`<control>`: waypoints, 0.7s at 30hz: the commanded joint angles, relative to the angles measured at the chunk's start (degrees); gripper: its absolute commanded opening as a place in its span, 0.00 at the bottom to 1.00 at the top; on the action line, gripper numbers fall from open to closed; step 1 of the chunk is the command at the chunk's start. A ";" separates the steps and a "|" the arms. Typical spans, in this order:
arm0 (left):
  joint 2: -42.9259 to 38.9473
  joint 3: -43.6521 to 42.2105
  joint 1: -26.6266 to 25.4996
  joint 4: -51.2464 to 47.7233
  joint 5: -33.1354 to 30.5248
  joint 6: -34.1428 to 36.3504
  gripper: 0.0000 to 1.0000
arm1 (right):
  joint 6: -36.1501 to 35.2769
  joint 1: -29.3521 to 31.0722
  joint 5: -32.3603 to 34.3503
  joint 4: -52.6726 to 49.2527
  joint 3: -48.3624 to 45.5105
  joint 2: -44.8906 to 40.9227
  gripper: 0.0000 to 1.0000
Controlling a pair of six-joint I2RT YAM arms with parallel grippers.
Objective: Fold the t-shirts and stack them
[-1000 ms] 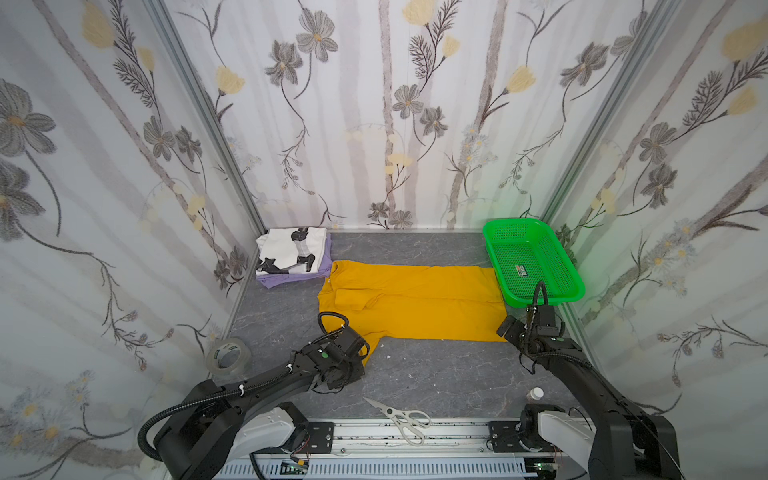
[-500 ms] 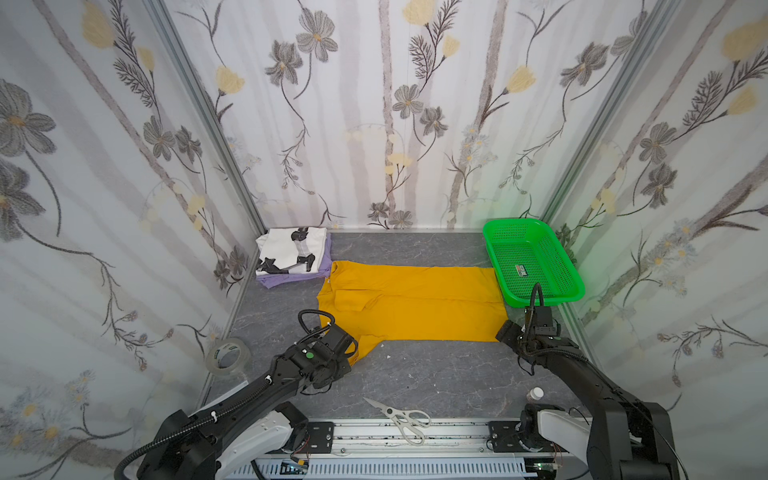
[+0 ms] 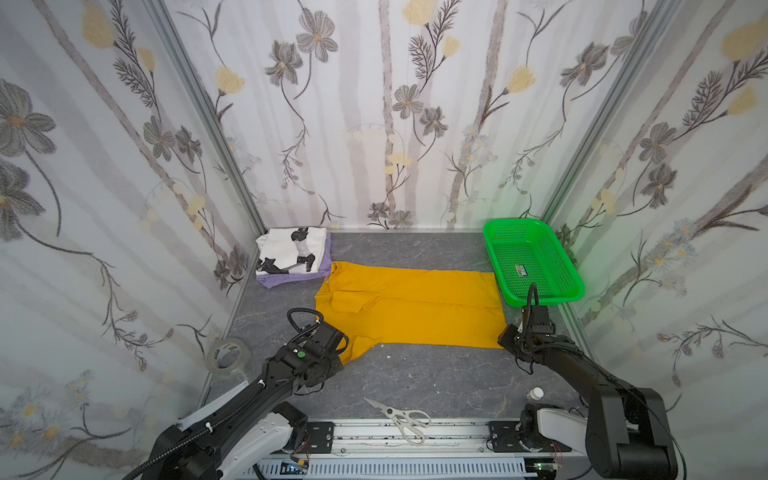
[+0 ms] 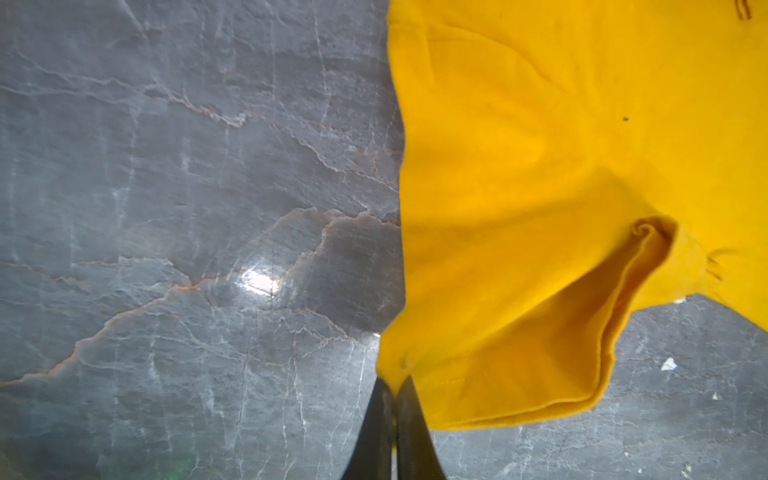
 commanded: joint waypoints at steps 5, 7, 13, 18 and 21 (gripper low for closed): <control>-0.56 -0.39 0.80 0.42 -0.61 0.88 0.00 | 4.14 2.67 1.88 -0.76 -0.49 -0.38 0.44; -0.78 -0.47 1.09 0.41 -0.52 1.17 0.00 | 4.36 2.71 2.27 -1.38 -0.06 0.50 0.41; -2.91 -0.41 2.28 -0.77 -0.96 1.90 0.00 | 6.30 3.44 6.48 -4.07 0.53 -3.04 0.13; -5.54 5.47 2.86 -5.69 -5.63 2.81 0.00 | 5.51 4.94 7.39 -7.93 3.58 -7.28 0.00; -9.78 10.65 3.07 -10.51 -13.13 2.18 0.00 | 3.99 7.75 5.11 -9.21 5.77 -8.43 0.00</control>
